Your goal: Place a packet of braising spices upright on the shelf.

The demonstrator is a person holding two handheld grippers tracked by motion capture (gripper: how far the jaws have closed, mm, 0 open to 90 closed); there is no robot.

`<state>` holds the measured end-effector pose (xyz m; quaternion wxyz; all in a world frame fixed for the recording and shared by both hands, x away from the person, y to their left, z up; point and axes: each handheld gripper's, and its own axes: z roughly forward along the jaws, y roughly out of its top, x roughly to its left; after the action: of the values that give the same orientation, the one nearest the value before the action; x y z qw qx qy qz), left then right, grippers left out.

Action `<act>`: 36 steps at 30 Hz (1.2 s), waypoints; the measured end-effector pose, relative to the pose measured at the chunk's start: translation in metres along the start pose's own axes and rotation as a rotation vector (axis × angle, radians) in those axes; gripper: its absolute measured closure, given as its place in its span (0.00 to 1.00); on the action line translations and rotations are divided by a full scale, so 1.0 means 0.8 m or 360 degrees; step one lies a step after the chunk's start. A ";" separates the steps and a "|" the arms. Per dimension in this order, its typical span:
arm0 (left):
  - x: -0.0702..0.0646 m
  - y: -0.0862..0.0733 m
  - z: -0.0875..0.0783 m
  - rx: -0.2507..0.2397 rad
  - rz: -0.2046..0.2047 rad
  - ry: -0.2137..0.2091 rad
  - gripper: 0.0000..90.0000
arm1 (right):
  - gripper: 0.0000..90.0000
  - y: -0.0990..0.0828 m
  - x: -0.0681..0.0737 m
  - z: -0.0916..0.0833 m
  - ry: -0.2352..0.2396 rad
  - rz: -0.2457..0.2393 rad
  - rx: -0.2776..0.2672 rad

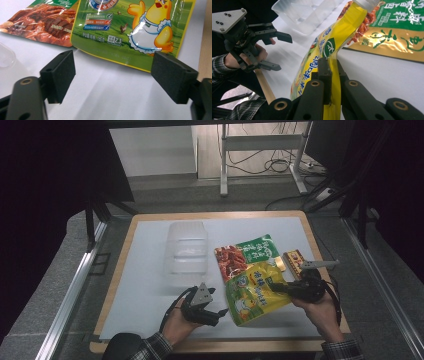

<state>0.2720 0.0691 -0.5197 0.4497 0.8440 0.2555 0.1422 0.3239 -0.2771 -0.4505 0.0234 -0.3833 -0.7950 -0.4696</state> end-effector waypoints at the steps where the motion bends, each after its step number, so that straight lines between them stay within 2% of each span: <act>1: -0.001 -0.001 -0.003 -0.0001 0.0000 0.0006 0.18 | 0.98 0.003 0.002 0.000 -0.0005 -0.0011 0.0001; 6: -0.003 -0.003 -0.007 -0.0006 -0.0002 0.0004 0.15 | 0.98 0.013 0.008 -0.002 -0.0003 -0.0046 0.0003; 13: -0.004 -0.007 -0.011 0.0007 0.0010 0.0047 0.11 | 0.98 0.030 0.019 -0.007 -0.0035 -0.0132 -0.0017; 22: -0.002 -0.012 -0.016 0.0012 0.0024 0.0097 0.09 | 0.98 0.044 0.026 -0.009 -0.0047 -0.0178 -0.0043; 31: -0.006 -0.016 -0.017 0.0023 0.0095 0.0137 0.07 | 0.98 0.065 0.033 -0.009 -0.0090 -0.0255 -0.0060; 36: -0.006 -0.018 -0.022 0.0020 0.0104 0.0158 0.06 | 0.99 0.080 0.038 -0.008 -0.0145 -0.0323 -0.0055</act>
<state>0.2552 0.0853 -0.5217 0.4262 0.8466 0.2506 0.1969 0.3407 -0.2471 -0.3887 -0.0670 -0.3222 -0.8217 -0.4653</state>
